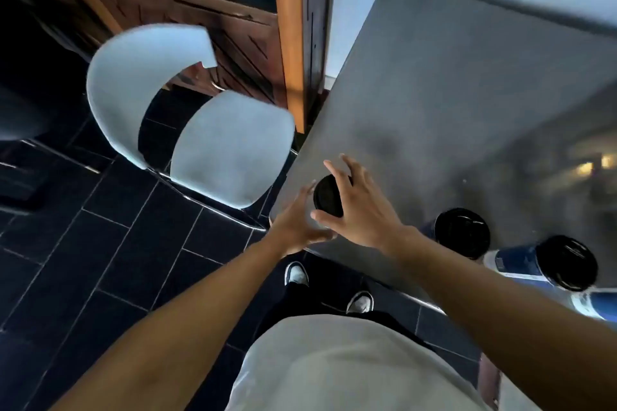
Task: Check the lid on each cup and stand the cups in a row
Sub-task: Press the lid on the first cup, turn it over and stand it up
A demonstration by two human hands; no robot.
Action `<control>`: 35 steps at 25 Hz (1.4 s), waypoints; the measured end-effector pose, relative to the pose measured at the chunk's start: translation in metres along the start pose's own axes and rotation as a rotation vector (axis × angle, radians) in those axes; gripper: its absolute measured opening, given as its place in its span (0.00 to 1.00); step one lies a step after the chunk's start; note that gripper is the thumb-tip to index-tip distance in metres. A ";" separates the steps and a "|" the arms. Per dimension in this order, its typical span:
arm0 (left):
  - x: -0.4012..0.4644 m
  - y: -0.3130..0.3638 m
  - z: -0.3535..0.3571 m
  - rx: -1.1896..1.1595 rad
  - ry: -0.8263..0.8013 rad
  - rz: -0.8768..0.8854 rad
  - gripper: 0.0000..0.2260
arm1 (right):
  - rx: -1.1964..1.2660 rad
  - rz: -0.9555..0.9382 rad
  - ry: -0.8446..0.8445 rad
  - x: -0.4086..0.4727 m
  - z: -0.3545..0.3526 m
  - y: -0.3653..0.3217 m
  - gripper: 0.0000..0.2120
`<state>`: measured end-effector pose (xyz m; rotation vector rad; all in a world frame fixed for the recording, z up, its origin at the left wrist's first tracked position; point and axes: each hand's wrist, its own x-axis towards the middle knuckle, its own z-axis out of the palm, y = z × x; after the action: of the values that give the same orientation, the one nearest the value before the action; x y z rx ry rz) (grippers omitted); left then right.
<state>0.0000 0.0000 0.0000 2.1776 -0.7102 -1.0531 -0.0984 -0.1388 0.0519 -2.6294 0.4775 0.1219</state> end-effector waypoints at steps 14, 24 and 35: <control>0.032 0.010 -0.001 -0.260 -0.143 0.142 0.30 | 0.470 0.262 0.076 0.017 -0.014 0.022 0.36; 0.000 0.086 -0.009 -0.554 -0.102 -0.127 0.33 | 1.209 0.558 0.102 0.038 -0.058 0.037 0.25; -0.009 0.107 -0.019 -0.915 -0.207 -0.352 0.19 | 1.336 0.670 0.111 0.031 -0.043 0.043 0.20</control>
<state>-0.0106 -0.0600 0.0902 1.4137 0.1136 -1.4284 -0.0839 -0.2038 0.0671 -1.1224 1.0068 -0.1119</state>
